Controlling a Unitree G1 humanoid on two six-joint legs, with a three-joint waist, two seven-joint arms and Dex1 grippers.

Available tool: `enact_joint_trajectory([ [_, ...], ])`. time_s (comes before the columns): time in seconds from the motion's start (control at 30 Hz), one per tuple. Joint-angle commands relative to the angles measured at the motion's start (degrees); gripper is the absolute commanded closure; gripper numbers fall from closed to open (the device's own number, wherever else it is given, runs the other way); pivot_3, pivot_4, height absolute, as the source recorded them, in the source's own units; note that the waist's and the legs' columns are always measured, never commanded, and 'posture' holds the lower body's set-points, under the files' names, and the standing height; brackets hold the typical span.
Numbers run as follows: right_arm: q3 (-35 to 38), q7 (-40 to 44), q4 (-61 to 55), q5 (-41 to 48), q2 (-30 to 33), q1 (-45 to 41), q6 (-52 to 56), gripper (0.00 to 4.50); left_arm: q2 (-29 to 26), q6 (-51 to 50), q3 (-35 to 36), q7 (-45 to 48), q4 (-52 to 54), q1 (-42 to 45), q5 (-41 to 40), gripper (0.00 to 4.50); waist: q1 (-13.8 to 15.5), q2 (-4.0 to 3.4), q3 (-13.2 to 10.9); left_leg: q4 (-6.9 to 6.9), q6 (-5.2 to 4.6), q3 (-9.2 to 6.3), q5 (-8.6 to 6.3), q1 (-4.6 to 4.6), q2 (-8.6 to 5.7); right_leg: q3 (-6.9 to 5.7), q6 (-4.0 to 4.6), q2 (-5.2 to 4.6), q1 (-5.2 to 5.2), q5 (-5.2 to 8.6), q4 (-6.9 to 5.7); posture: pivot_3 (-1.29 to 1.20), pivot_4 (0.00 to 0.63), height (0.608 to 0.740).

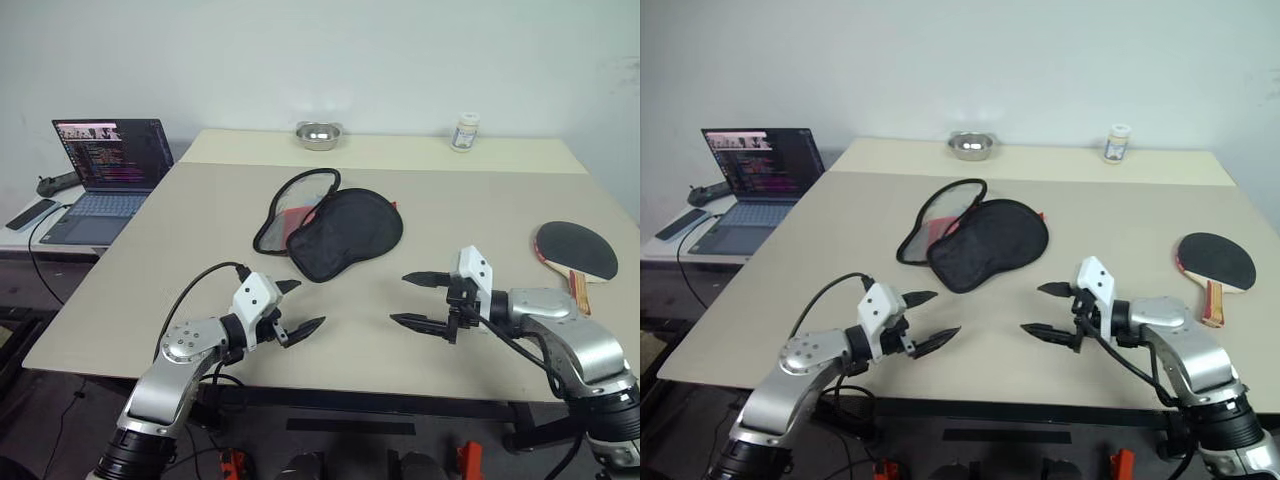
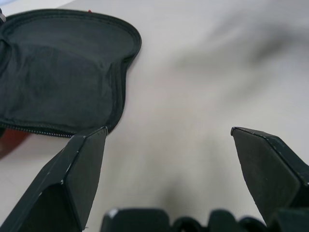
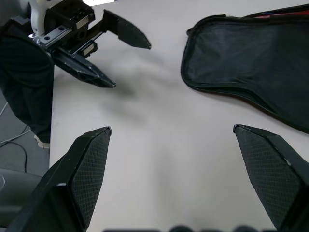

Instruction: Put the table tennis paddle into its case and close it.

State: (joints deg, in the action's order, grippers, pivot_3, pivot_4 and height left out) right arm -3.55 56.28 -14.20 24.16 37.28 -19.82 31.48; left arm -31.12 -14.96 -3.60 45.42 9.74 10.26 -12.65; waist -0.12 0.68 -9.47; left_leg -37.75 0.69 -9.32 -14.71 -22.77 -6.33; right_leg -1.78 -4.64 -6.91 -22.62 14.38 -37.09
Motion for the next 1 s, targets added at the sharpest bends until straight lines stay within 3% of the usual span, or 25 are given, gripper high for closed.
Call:
enact_joint_trajectory([
  [0.03,1.1,-0.1,-2.4,0.7,0.9,0.1,0.1,0.04,0.5,2.8,-0.1,-0.4,-1.4,1.9,1.0,0.0,0.0,0.0,0.0,0.0,0.0,0.0,0.0,0.0,0.0,0.0,0.0,0.0,0.0,0.0,0.0,0.0,0.15,0.74],
  [0.3,2.3,-1.9,-4.3,1.7,1.2,-0.5,1.7,0.04,0.6,3.5,2.1,0.9,-4.3,2.1,-1.5,0.0,0.0,0.0,0.0,0.01,0.0,0.02,0.0,-0.01,0.0,0.01,0.0,0.0,-0.02,0.0,0.0,0.0,0.15,0.74],
  [0.53,4.1,-3.9,-6.1,3.6,0.7,-1.7,3.7,0.04,-0.8,-1.9,7.6,2.1,-7.7,3.9,-7.1,0.0,0.0,0.0,0.0,0.0,-0.02,0.0,-0.01,-0.02,-0.01,-0.01,-0.01,0.0,-0.02,0.0,0.0,0.0,0.15,0.74],
  [0.7,3.7,-7.0,-5.7,3.6,-2.0,-5.4,3.5,0.04,-0.6,0.0,9.8,-0.7,-18.7,9.7,-4.7,0.0,0.0,-0.01,0.0,0.0,-0.01,0.01,0.0,0.0,0.0,-0.03,-0.01,0.02,-0.02,0.0,-0.03,0.0,0.15,0.74],
  [1.0,5.1,-8.0,-6.3,3.3,-1.9,-4.6,2.2,0.04,4.2,0.2,9.2,-1.9,-37.0,22.0,-4.2,0.0,0.1,0.04,0.0,-0.07,0.15,-0.02,0.09,-0.09,-0.06,-0.11,-0.03,-0.03,0.0,-0.01,0.05,0.0,0.15,0.74],
])
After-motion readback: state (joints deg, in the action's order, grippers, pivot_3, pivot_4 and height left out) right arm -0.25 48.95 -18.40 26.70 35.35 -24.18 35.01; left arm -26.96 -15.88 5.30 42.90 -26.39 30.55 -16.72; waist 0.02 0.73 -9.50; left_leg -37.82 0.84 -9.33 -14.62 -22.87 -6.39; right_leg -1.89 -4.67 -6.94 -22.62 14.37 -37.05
